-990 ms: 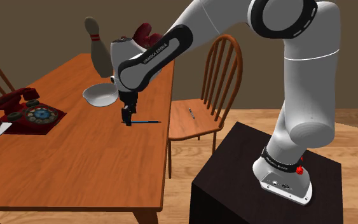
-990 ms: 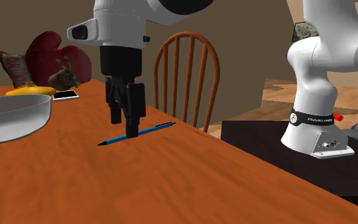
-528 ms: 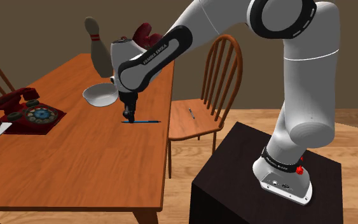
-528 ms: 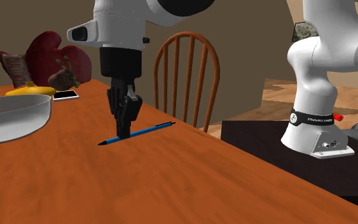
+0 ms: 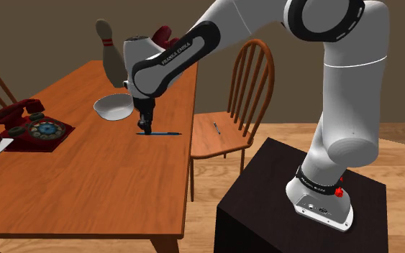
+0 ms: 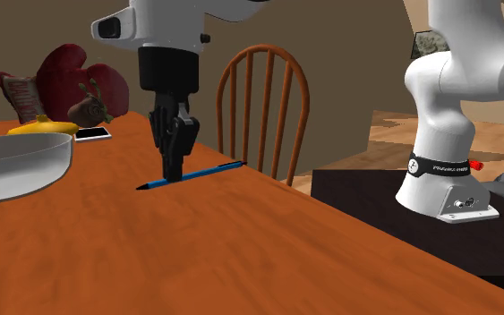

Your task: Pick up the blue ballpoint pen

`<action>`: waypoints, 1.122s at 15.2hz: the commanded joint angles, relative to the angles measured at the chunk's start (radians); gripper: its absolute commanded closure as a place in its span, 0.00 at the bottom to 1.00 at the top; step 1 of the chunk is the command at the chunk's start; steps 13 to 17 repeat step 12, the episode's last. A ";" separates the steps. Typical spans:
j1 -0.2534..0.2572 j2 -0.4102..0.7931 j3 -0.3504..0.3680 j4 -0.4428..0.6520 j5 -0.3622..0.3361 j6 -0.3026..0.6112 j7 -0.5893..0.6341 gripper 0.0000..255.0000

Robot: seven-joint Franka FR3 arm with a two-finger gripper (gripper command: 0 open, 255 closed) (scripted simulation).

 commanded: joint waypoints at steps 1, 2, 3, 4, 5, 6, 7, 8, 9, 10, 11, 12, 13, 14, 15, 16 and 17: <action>0.000 -0.013 0.001 0.008 0.002 -0.021 0.000 1.00; -0.001 -0.019 0.002 0.014 0.004 -0.032 0.000 1.00; -0.001 -0.025 0.002 0.020 0.005 -0.044 0.000 1.00; -0.001 -0.030 0.003 0.026 0.006 -0.056 -0.001 1.00; -0.002 -0.036 0.003 0.032 0.007 -0.068 -0.001 1.00; -0.002 -0.041 0.004 0.038 0.008 -0.080 -0.001 1.00; -0.002 -0.047 0.004 0.045 0.009 -0.091 -0.002 1.00; -0.003 -0.052 0.004 0.052 0.010 -0.103 -0.002 1.00; -0.003 -0.056 0.005 0.060 0.011 -0.115 -0.002 1.00; -0.003 -0.061 0.005 0.067 0.012 -0.127 -0.002 1.00; -0.003 -0.062 0.005 0.068 0.012 -0.129 -0.002 1.00; -0.003 -0.062 0.005 0.068 0.012 -0.129 -0.002 1.00; -0.003 -0.062 0.005 0.068 0.012 -0.129 -0.002 1.00; -0.003 -0.062 0.005 0.068 0.012 -0.129 -0.002 1.00; -0.003 -0.062 0.005 0.068 0.012 -0.129 -0.002 1.00; -0.003 -0.062 0.005 0.068 0.012 -0.129 -0.002 1.00; -0.003 -0.062 0.005 0.068 0.012 -0.129 -0.002 1.00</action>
